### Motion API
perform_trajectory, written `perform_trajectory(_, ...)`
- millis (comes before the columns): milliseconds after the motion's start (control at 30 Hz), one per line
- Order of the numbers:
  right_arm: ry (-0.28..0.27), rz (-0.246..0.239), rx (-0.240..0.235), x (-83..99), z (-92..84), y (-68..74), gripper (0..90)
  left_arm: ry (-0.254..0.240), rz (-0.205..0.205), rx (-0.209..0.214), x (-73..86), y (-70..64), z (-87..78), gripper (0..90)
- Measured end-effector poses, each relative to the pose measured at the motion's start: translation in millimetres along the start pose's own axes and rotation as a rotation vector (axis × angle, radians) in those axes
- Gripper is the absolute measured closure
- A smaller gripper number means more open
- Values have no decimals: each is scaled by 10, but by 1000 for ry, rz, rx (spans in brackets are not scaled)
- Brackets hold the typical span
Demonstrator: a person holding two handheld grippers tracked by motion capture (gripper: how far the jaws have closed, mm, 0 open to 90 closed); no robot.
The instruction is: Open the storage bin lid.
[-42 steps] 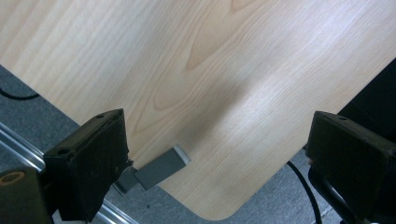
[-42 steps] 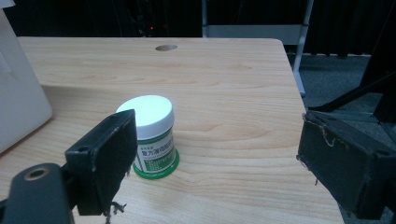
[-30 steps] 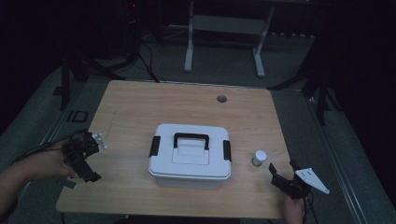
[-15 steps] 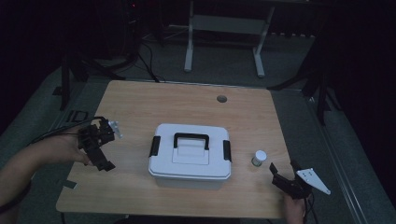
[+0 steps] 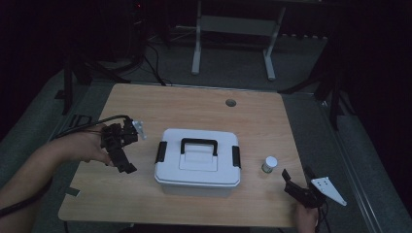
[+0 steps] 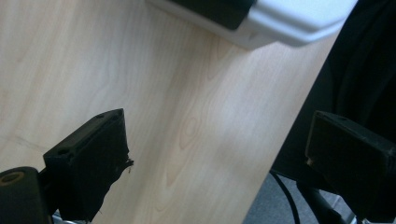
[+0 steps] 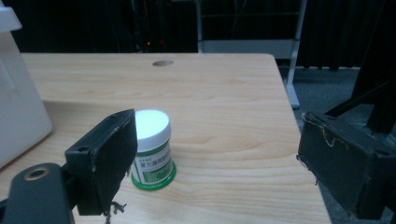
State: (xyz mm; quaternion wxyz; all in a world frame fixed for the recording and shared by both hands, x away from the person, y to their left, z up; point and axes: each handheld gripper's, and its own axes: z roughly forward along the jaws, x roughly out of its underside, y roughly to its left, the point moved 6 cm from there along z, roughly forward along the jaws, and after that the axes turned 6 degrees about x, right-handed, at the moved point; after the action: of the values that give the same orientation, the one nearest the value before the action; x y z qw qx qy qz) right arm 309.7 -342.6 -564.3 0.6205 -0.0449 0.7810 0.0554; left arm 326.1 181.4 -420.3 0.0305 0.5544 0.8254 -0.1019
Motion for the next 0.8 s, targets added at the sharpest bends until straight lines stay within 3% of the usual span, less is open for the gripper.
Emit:
perform_trajectory(100, 10, -11, -4, 9, 6, 14, 115, 3, 24, 5, -120, -14, -8, 53)
perform_trajectory(167, 11, -9, -7, 11, 8, 15, 115, 3, 24, 5, -120, -14, -8, 53)
perform_trajectory(200, 18, -7, -6, 16, 12, 11, 115, 13, 59, 1, -252, -35, -10, 53)
perform_trajectory(367, 15, -3, -10, 16, 9, 7, 115, 26, 91, -1, -372, -56, 0, 71)
perform_trajectory(433, 9, 2, -14, 13, 4, 2, 115, 24, 126, 9, -511, -72, 7, 71)
perform_trajectory(500, 9, 4, -17, 14, 5, 1, 115, 29, 145, -8, -582, -67, 12, 71)
perform_trajectory(700, 17, 6, -21, 22, 9, 0, 115, 56, 173, -12, -782, -44, 28, 71)
perform_trajectory(767, 17, 6, -22, 21, 7, -1, 115, 56, 173, -12, -782, -44, 28, 75)
perform_trajectory(800, 16, 8, -23, 21, 7, -1, 115, 74, 186, -15, -876, -29, 56, 81)
